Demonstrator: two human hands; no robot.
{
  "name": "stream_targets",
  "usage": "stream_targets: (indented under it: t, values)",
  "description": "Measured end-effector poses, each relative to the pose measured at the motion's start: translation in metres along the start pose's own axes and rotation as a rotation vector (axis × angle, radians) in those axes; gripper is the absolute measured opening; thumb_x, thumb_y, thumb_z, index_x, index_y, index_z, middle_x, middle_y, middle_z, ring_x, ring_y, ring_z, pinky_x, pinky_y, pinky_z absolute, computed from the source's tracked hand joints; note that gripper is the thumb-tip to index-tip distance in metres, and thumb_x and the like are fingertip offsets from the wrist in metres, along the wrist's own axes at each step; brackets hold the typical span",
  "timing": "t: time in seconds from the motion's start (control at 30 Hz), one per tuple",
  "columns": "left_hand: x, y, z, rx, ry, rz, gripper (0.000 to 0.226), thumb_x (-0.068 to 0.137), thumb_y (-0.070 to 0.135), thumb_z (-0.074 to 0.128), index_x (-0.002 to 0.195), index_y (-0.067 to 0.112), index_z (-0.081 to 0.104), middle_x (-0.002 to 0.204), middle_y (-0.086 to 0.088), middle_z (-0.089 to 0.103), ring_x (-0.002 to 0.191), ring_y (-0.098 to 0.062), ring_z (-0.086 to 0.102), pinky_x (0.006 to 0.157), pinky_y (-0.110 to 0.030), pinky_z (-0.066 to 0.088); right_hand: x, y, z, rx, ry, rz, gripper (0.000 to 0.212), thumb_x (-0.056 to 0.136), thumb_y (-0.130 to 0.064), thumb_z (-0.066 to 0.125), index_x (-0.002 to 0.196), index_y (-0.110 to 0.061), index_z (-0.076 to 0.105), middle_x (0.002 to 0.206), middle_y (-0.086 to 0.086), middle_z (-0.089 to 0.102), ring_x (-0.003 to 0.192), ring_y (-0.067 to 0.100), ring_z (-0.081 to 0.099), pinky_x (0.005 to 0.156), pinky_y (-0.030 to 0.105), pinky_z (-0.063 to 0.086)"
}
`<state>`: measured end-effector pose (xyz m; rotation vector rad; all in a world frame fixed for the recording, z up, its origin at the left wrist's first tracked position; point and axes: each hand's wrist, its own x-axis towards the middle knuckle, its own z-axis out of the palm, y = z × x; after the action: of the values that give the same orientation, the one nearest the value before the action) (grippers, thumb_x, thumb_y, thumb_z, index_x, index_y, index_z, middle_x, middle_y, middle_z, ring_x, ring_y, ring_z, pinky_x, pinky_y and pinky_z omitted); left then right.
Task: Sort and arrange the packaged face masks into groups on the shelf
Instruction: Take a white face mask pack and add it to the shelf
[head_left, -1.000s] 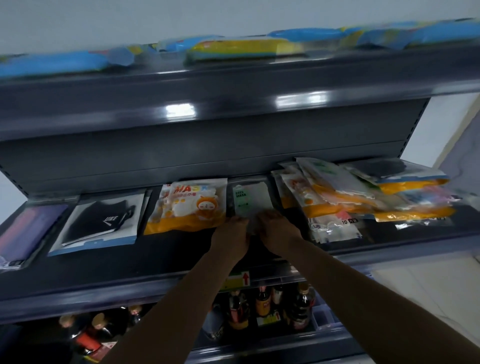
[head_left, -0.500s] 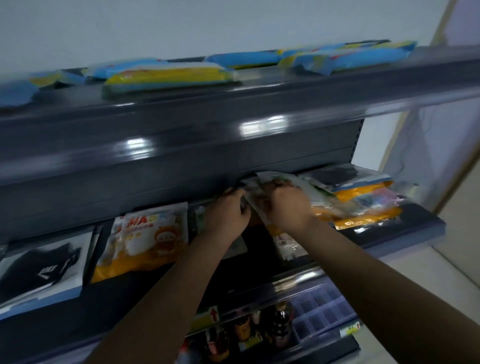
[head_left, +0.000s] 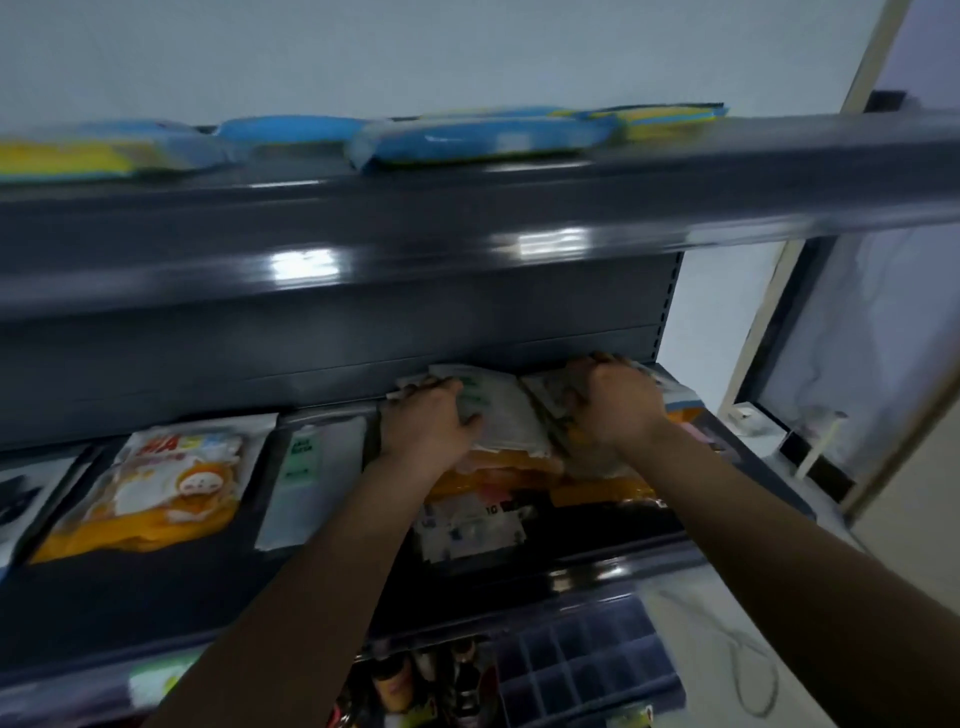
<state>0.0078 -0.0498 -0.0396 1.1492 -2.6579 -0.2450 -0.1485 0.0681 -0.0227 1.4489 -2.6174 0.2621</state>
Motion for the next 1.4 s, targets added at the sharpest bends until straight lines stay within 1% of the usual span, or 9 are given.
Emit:
stream_targets:
  t: [0.3, 0.47, 0.7, 0.8, 0.93, 1.07, 1.13, 1.27, 1.4]
  values:
    - [0.004, 0.042, 0.016, 0.304, -0.092, -0.216, 0.077, 0.087, 0.069, 0.034, 0.139, 0.013, 0.040, 0.141, -0.011, 0.043, 0.131, -0.032, 0.038, 0.105, -0.044, 0.031, 0.013, 0.082, 0.009, -0.006, -0.108, -0.009, 0.048, 0.096, -0.048, 0.033, 0.134, -0.023, 0.047, 0.132, 0.007, 0.052, 0.123, 0.029, 0.047, 0.098, 0.039, 0.038]
    - [0.001, 0.051, 0.021, 0.214, -0.104, -0.352, 0.084, 0.086, 0.070, 0.037, 0.144, 0.011, 0.028, 0.146, -0.018, 0.037, 0.135, -0.037, 0.030, 0.106, -0.043, 0.031, 0.019, 0.105, 0.016, 0.102, -0.176, 0.049, 0.052, 0.091, -0.056, 0.038, 0.126, -0.020, 0.053, 0.131, 0.007, 0.054, 0.120, 0.030, 0.051, 0.093, 0.038, 0.041]
    - [-0.003, 0.047, 0.017, -0.003, 0.010, -0.463, 0.068, 0.084, 0.055, 0.057, 0.131, 0.009, 0.041, 0.132, -0.018, 0.051, 0.123, -0.035, 0.047, 0.098, -0.040, 0.041, 0.031, 0.122, 0.025, 0.342, -0.238, 0.070, 0.078, 0.068, -0.071, 0.061, 0.118, -0.012, 0.056, 0.118, 0.011, 0.061, 0.109, 0.031, 0.058, 0.086, 0.035, 0.049]
    - [-0.004, 0.044, 0.013, -0.156, 0.094, -0.476, 0.062, 0.082, 0.034, 0.068, 0.130, 0.005, 0.042, 0.125, -0.020, 0.057, 0.114, -0.036, 0.055, 0.089, -0.039, 0.046, 0.030, 0.123, 0.026, 0.453, -0.137, 0.041, 0.072, 0.065, -0.059, 0.074, 0.115, -0.010, 0.058, 0.112, 0.011, 0.063, 0.107, 0.031, 0.057, 0.085, 0.034, 0.047]
    - [-0.009, 0.041, 0.011, -0.261, 0.186, -0.500, 0.055, 0.082, 0.023, 0.069, 0.126, -0.004, 0.048, 0.116, -0.025, 0.062, 0.109, -0.038, 0.059, 0.081, -0.037, 0.045, 0.026, 0.122, 0.023, 0.624, 0.027, -0.034, 0.068, 0.064, -0.033, 0.084, 0.120, -0.010, 0.055, 0.123, 0.012, 0.054, 0.116, 0.031, 0.050, 0.096, 0.033, 0.042]
    - [-0.020, 0.035, 0.012, -0.374, 0.272, -0.505, 0.040, 0.085, 0.016, 0.065, 0.120, -0.002, 0.055, 0.114, -0.023, 0.064, 0.106, -0.035, 0.060, 0.080, -0.032, 0.042, 0.020, 0.118, 0.018, 0.887, 0.074, 0.030, 0.061, 0.068, -0.007, 0.080, 0.122, -0.011, 0.051, 0.111, 0.002, 0.060, 0.107, 0.019, 0.055, 0.082, 0.016, 0.037]
    - [-0.028, 0.033, 0.013, -0.428, 0.342, -0.490, 0.034, 0.087, 0.013, 0.064, 0.116, -0.002, 0.055, 0.112, -0.022, 0.065, 0.104, -0.035, 0.061, 0.078, -0.032, 0.042, 0.021, 0.115, 0.018, 1.063, 0.063, 0.071, 0.067, 0.064, 0.000, 0.081, 0.122, -0.014, 0.049, 0.105, -0.004, 0.060, 0.103, 0.017, 0.057, 0.085, 0.022, 0.043]
    - [-0.045, 0.024, 0.016, -0.610, 0.484, -0.442, 0.026, 0.086, 0.015, 0.067, 0.107, 0.007, 0.053, 0.103, -0.014, 0.065, 0.095, -0.030, 0.062, 0.079, -0.037, 0.049, 0.024, 0.112, 0.024, 1.291, -0.035, 0.208, 0.058, 0.060, 0.004, 0.082, 0.112, -0.004, 0.057, 0.103, 0.008, 0.067, 0.100, 0.027, 0.064, 0.088, 0.040, 0.053]
    - [-0.064, 0.020, 0.012, -0.905, 0.551, -0.449, 0.026, 0.086, 0.016, 0.067, 0.103, 0.016, 0.049, 0.098, -0.009, 0.064, 0.084, -0.025, 0.064, 0.074, -0.044, 0.057, 0.015, 0.106, 0.026, 1.470, -0.101, 0.184, 0.045, 0.068, 0.005, 0.077, 0.110, -0.004, 0.061, 0.105, 0.009, 0.068, 0.100, 0.025, 0.064, 0.091, 0.039, 0.051]
